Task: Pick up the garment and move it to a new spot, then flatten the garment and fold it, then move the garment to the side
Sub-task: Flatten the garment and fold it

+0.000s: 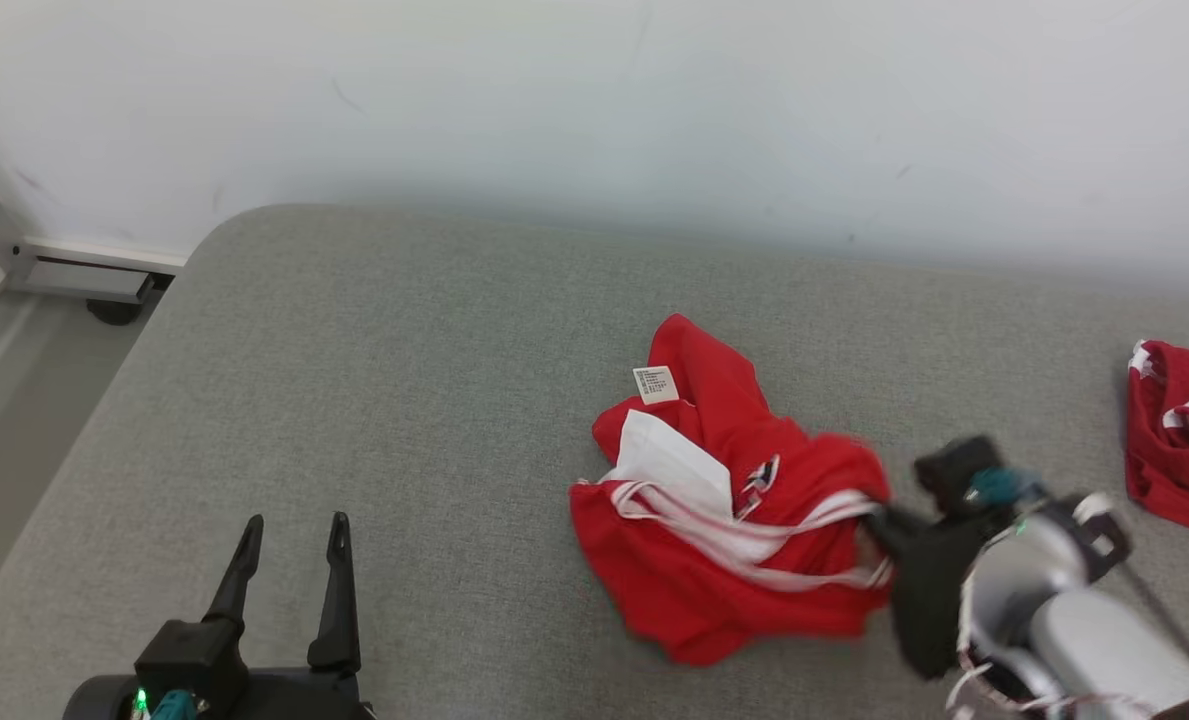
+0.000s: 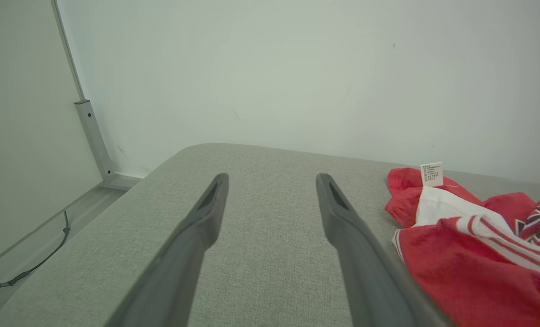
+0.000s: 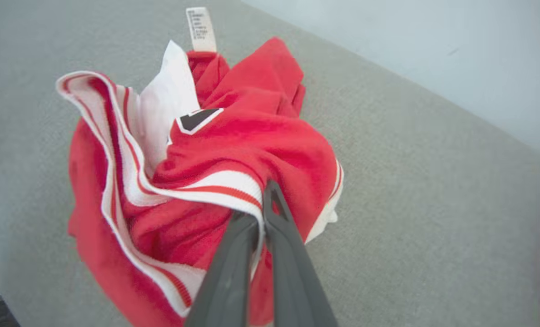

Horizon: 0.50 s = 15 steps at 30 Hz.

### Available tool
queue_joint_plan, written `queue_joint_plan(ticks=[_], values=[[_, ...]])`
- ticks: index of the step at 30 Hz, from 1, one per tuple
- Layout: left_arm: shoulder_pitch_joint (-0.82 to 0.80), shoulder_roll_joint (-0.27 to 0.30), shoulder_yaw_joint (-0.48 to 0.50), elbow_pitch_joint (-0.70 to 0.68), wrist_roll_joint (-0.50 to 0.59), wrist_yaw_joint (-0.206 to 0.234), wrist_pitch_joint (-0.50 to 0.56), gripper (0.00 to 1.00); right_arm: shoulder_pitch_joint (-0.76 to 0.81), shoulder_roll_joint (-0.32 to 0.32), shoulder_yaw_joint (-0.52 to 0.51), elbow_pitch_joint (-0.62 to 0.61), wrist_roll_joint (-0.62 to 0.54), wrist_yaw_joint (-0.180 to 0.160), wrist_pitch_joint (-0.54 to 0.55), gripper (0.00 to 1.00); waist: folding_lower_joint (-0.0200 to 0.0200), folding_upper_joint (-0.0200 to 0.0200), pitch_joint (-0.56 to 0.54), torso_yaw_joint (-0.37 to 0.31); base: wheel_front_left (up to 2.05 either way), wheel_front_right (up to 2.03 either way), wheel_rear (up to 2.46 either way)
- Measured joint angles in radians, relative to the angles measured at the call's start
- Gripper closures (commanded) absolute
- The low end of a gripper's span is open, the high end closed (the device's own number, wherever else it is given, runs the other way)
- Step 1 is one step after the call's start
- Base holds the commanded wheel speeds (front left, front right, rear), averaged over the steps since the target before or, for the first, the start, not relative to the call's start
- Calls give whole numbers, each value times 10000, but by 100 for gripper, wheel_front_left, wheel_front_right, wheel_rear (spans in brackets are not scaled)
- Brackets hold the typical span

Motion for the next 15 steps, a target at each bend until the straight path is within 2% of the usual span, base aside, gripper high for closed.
queue_joint_plan(ticks=[1, 6, 9, 15], values=[[0, 0, 0, 0, 0, 0, 0, 0, 0, 0, 0, 0, 0, 0, 0, 100, 0, 0, 0, 0, 0, 0, 0], [97, -19, -31, -115, 15, 0, 65, 0, -581, -1246, -447, -217, -456, 297, -232, 100, 0, 0, -63, -195, 0, 0, 0], [96, -29, -52, -209, 15, 0, 107, 0, -896, -1684, -819, -92, -439, 435, -366, 100, 0, 0, -78, -336, 0, 0, 0], [49, -155, -288, -268, 15, -10, 199, 0, -666, -1962, -1156, 1062, 105, 527, -522, 100, 0, 0, -6, -458, 0, 0, 0]])
